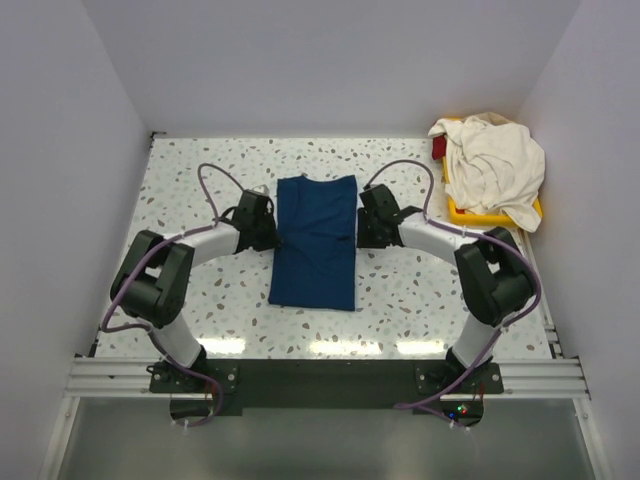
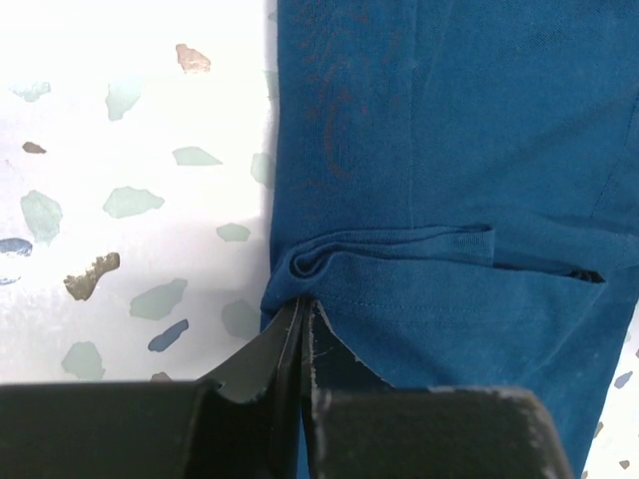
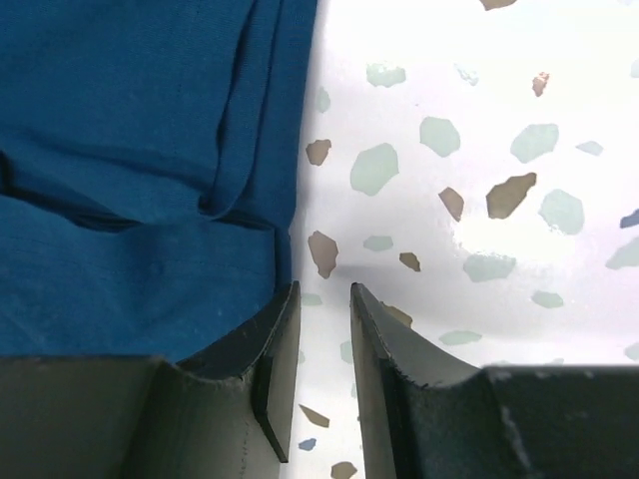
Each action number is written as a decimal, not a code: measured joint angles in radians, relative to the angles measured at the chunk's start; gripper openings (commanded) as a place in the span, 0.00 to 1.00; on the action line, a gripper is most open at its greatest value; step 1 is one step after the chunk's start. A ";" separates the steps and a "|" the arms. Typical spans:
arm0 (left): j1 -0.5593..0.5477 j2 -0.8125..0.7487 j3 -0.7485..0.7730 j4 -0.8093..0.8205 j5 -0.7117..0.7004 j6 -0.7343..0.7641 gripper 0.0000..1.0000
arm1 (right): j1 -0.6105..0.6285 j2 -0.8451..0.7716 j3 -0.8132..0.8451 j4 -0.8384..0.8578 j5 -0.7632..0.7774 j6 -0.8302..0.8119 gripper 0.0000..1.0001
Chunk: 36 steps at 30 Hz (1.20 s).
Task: Fold and stack the t-shirts
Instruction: Fold the tshirt
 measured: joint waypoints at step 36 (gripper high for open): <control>-0.018 0.023 0.032 0.047 0.068 -0.043 0.33 | 0.027 0.136 0.142 0.031 -0.198 -0.035 0.26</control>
